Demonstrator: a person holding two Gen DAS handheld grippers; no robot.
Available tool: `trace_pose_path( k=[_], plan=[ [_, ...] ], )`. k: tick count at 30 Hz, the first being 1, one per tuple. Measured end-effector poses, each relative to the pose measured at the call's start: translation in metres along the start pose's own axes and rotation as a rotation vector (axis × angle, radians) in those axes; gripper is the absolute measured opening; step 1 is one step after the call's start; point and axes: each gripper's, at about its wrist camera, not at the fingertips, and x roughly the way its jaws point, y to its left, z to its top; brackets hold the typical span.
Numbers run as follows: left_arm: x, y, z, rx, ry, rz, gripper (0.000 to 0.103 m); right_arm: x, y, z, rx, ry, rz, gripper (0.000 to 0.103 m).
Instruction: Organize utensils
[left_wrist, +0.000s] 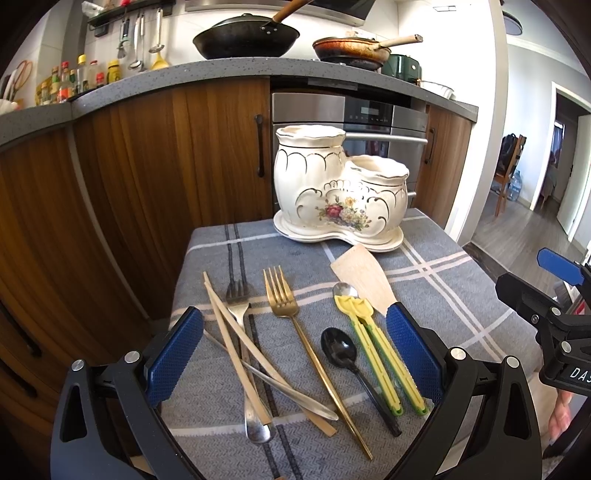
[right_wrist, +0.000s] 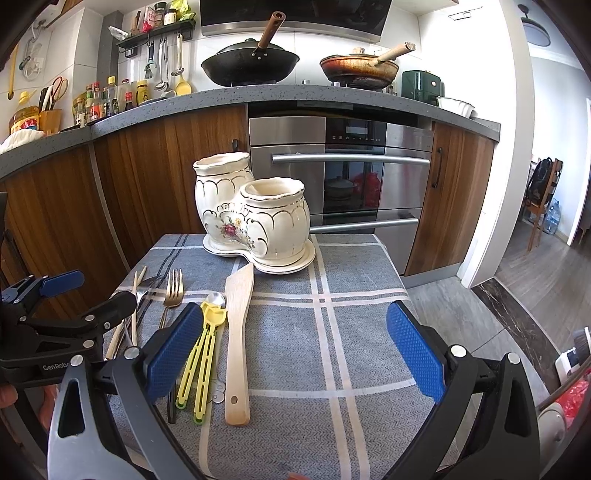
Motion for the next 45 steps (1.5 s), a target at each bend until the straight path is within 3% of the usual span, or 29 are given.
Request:
trace_pose_path(
  k=[25, 33, 45],
  plan=[
    [0.007, 0.002, -0.003, 0.001, 0.021, 0.003, 0.098, 0.009, -0.003, -0.003, 0.014, 0.032, 0.01, 0.098],
    [0.024, 0.026, 0.0, 0.007, 0.048, 0.058, 0.098, 0.059, -0.004, -0.002, -0.007, 0.172, 0.083, 0.098],
    [0.045, 0.06, -0.002, 0.002, 0.091, 0.058, 0.098, 0.109, 0.004, 0.008, 0.006, 0.266, 0.199, 0.098]
  ],
)
